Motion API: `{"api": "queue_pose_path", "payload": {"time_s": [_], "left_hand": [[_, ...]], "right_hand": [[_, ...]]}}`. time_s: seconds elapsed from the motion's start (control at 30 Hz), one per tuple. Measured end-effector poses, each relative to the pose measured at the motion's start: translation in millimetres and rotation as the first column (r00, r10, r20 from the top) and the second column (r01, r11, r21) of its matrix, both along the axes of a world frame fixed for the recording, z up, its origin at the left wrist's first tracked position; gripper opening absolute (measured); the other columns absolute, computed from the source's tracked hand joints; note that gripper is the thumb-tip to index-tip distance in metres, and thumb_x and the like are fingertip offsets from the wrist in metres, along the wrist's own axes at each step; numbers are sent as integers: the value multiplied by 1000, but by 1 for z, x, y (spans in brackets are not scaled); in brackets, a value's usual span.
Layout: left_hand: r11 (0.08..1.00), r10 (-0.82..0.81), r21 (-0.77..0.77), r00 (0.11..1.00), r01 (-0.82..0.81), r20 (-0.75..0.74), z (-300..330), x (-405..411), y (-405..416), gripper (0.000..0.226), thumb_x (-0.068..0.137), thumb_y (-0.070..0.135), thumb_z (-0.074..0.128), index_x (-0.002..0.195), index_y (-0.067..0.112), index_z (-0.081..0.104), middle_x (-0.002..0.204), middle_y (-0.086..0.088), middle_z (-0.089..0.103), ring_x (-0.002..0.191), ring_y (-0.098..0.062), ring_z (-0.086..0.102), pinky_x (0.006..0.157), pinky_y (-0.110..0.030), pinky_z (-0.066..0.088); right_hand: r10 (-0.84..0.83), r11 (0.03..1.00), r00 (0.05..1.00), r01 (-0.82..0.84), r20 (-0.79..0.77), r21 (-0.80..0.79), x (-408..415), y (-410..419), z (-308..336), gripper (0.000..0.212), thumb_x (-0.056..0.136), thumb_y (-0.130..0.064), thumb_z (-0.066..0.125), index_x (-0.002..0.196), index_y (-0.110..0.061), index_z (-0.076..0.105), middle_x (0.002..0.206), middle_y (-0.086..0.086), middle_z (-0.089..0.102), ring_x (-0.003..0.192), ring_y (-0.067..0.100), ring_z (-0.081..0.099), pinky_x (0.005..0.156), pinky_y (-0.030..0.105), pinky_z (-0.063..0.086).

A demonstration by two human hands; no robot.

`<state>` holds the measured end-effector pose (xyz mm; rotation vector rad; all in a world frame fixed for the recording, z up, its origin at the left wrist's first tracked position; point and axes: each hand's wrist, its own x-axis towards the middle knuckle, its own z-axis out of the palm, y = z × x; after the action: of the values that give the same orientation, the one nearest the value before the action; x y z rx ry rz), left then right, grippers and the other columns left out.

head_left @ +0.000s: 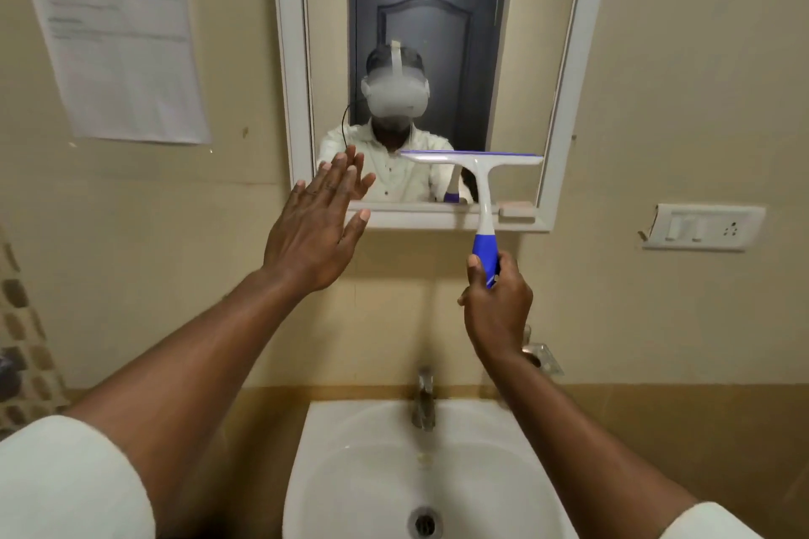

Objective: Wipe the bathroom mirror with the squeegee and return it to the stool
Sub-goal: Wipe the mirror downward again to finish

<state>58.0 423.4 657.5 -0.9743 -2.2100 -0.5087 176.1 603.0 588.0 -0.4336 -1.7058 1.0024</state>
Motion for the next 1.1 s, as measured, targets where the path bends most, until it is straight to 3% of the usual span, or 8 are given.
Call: {"api": "queue_pose_path", "payload": {"time_s": [0.2,0.33,0.47,0.73,1.1], "left_hand": [[998,28,61,991,-20,-131,67,-14,-10,59,96,48,16,148,26,-2,158,8,-6,143,-5,-7,116,-31,-4],[995,57,97,974,-37,-217,120,-20,-16,65,92,56,8,149,26,1,158,8,-8,143,-5,-8,115,-30,-5],[990,88,130,950,-51,-298,161,-22,-19,69,88,59,6,149,25,0,158,8,-10,142,-4,-11,113,-28,-6],[987,100,156,921,-43,-377,192,-28,-28,68,89,57,9,148,26,-5,156,8,-14,141,-4,-15,114,-28,-7],[984,107,171,929,-48,-354,181,-47,-31,69,87,60,3,147,28,-5,153,13,-17,139,-1,-16,113,-25,-10]], "right_hand": [[79,986,981,-50,-180,162,-37,-8,125,21,92,-32,54,103,-14,57,86,6,63,74,24,61,68,29,51],[114,978,959,-63,-259,198,-58,-17,208,21,93,-33,54,104,-15,55,91,9,65,82,24,64,79,40,56],[130,976,939,-64,-319,210,-74,-29,263,23,93,-32,55,105,-12,53,91,10,62,82,26,65,78,36,56],[151,972,929,-78,-338,220,-97,-45,301,35,93,-32,54,116,-7,51,95,13,62,82,25,65,80,42,57],[154,970,927,-76,-343,229,-117,-59,311,39,93,-33,54,120,-5,50,91,7,57,77,16,60,72,26,52]]}}
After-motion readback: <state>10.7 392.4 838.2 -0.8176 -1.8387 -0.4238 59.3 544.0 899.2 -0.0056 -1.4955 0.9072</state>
